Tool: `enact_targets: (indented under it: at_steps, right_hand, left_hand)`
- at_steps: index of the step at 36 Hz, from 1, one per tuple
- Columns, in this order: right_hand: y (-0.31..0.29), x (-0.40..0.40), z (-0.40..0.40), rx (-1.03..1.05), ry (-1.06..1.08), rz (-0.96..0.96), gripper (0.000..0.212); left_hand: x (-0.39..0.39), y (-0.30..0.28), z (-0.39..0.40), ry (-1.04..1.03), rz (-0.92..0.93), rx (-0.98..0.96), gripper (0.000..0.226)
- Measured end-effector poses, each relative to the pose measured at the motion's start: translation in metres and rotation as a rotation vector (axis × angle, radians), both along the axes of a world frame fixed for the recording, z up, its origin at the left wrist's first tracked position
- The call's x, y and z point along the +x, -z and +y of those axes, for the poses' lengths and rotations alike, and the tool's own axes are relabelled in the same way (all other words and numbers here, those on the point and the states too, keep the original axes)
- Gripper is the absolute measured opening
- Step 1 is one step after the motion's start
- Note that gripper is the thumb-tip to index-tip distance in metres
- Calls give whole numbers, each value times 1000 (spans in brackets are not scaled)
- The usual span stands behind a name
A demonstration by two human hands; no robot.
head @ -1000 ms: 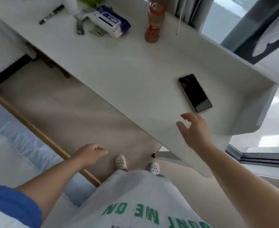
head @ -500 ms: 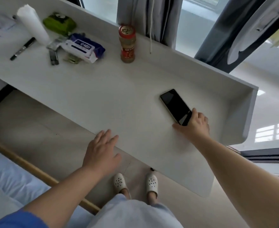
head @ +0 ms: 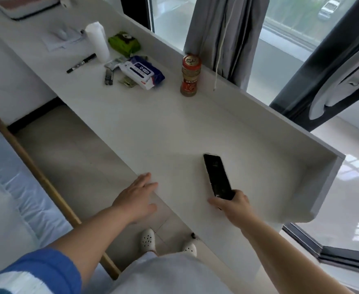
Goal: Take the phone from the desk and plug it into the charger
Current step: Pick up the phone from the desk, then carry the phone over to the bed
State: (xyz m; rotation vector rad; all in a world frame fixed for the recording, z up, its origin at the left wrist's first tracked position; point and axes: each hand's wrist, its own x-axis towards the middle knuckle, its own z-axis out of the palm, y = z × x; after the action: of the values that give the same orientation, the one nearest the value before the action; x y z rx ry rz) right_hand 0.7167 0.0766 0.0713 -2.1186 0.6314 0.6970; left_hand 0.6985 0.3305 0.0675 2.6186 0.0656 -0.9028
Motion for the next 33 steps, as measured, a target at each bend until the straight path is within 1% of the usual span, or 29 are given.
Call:
enact_targets:
  at_steps: [1, 2, 4, 6, 9, 11, 13, 14, 17, 18, 19, 21, 22, 23, 25, 27, 28, 29, 30, 31, 33]
  right_hand:
    - [-4, -2, 4, 146, 30, 34, 31]
    - [-8, -4, 8, 258, 48, 63, 27]
    - [-16, -7, 17, 386, 68, 112, 24]
    - [-24, -9, 28, 457, 36, 150, 20]
    - [-36, -16, 51, 492, -105, 182, 26]
    - [-43, -22, 70, 505, -206, 200, 33]
    - [-51, -28, 91, 526, -320, 206, 36]
    - [-53, -30, 102, 539, -376, 207, 35]
    - [-59, -35, 136, 543, -470, 229, 41]
    - [-59, -36, 149, 544, -519, 224, 41]
    - [-58, -37, 161, 535, -578, 218, 41]
    - [-56, -39, 188, 495, -685, 214, 53]
    - [-55, -40, 202, 473, -721, 211, 56]
    - [-54, -40, 217, 462, -752, 208, 54]
    - [-51, -41, 252, 471, -841, 208, 42]
    - [-47, -42, 288, 493, -936, 207, 25]
    - [-45, -43, 306, 502, -957, 211, 16]
    - [-42, -43, 323, 496, -962, 216, 13]
    - [-40, -43, 340, 478, -962, 220, 17]
    - [-38, -43, 357, 452, -963, 216, 29]
    - [-36, -41, 391, 397, -1011, 210, 62]
  left_hand:
    - [0, -2, -1, -14, 6, -13, 67]
    - [1, -4, -3, -35, 10, -31, 65]
    - [1, -7, -9, -138, 5, -114, 60]
    - [-3, -13, -14, -341, 5, -279, 56]
    - [-18, -25, -21, -639, 37, -618, 53]
    - [-31, -32, -22, -796, 103, -795, 46]
    - [-45, -36, -18, -946, 154, -920, 38]
    - [-50, -37, -13, -1019, 168, -977, 39]
    - [-64, -41, 11, -1218, 172, -1151, 60]
    - [-68, -42, 22, -1289, 146, -1209, 62]
    - [-72, -43, 33, -1366, 111, -1262, 59]
    - [-78, -42, 56, -1497, 50, -1358, 44]
    - [-81, -41, 68, -1540, 21, -1393, 39]
    - [-84, -39, 82, -1575, -5, -1415, 37]
    - [-90, -32, 112, -1657, -39, -1438, 40]
    - [-95, -26, 146, -1731, -54, -1457, 48]
    - [-98, -23, 165, -1744, -64, -1459, 51]
    - [-101, -21, 185, -1743, -79, -1451, 52]
    - [-105, -19, 205, -1734, -98, -1434, 55]
    - [-109, -18, 226, -1720, -114, -1411, 58]
    - [-120, -18, 267, -1692, -132, -1355, 65]
